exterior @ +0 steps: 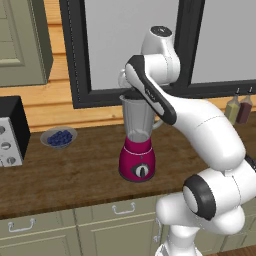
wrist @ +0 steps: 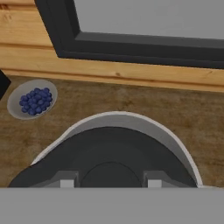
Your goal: Close the lid blender by securely placing the lid on top.
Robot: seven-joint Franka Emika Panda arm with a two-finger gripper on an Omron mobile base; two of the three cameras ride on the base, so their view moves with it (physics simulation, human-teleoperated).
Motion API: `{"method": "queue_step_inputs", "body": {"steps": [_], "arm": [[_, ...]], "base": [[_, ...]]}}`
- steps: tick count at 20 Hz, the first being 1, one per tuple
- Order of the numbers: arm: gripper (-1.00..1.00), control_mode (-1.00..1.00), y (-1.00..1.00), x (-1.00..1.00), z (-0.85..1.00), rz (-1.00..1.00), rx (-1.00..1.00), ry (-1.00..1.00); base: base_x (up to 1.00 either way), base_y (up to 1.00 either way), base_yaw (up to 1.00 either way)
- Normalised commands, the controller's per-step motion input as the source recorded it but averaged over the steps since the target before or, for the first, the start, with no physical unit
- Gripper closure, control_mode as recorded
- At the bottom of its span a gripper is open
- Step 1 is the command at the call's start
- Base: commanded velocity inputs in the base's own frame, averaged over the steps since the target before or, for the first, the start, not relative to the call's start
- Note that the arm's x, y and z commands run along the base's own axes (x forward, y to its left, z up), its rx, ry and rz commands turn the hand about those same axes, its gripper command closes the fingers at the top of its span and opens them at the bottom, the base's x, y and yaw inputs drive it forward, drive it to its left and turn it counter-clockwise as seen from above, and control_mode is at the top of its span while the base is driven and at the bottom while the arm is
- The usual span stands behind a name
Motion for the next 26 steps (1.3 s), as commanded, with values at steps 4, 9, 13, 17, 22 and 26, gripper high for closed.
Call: {"method": "queue_step_inputs", "body": {"steps": [4, 9, 13, 17, 22, 26], "arm": [[1.0, -1.0, 0.0, 0.1, -0.03, 0.0, 0.0, 0.0], [1.0, -1.0, 0.0, 0.03, -0.12, 0.0, 0.0, -0.01], [1.0, -1.0, 0.0, 0.0, -0.16, 0.0, 0.0, -0.03], [1.0, -1.0, 0.0, 0.0, -0.23, 0.0, 0.0, -0.01], [1.0, -1.0, 0.0, 0.0, -0.29, 0.0, -0.01, 0.0], [1.0, -1.0, -0.07, -0.03, -0.25, -0.02, -0.05, 0.02]], "base": [[0.0, 0.0, 0.0], [0.0, 0.0, 0.0], [0.0, 0.0, 0.0], [0.0, 0.0, 0.0], [0.0, 0.0, 0.0], [0.0, 0.0, 0.0]]}}
